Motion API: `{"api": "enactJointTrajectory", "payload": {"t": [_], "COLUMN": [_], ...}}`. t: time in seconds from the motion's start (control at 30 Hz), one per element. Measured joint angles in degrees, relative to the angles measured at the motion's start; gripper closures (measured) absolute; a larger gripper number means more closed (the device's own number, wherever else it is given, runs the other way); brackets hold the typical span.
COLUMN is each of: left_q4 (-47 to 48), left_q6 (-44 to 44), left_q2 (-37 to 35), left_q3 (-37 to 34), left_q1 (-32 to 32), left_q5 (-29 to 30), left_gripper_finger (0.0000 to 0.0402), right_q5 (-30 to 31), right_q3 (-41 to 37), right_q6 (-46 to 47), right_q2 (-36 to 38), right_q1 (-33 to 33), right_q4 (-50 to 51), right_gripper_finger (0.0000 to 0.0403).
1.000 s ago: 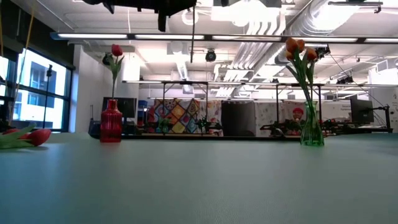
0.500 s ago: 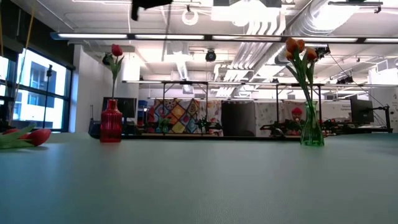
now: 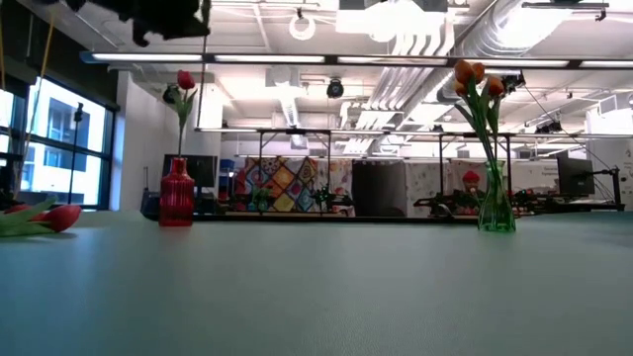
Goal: Sort flowers into vase by color
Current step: Put the right red tulip into the red flower vase
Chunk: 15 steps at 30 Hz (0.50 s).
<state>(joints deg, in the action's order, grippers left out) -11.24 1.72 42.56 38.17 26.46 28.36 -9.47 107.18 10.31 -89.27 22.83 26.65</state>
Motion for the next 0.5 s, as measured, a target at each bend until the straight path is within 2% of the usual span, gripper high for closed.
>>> {"api": "enactJointTrajectory", "payload": {"t": [0.2,0.5], "left_q4": [-7.6,-11.9], "left_q6": [4.4,3.0], "left_q2": [-2.3,-2.3], "left_q3": [-8.1,-13.2], "left_q1": [3.2,8.1], "left_q5": [0.9,0.7], "left_gripper_finger": [0.0401,0.0401], "right_q5": [0.1,3.3], "right_q3": [0.0,0.0], "right_q6": [-0.3,-1.4], "right_q2": [0.0,0.0], "right_q1": [0.0,0.0], "right_q4": [-0.1,1.7], "right_gripper_finger": [0.0224,0.0225]}}
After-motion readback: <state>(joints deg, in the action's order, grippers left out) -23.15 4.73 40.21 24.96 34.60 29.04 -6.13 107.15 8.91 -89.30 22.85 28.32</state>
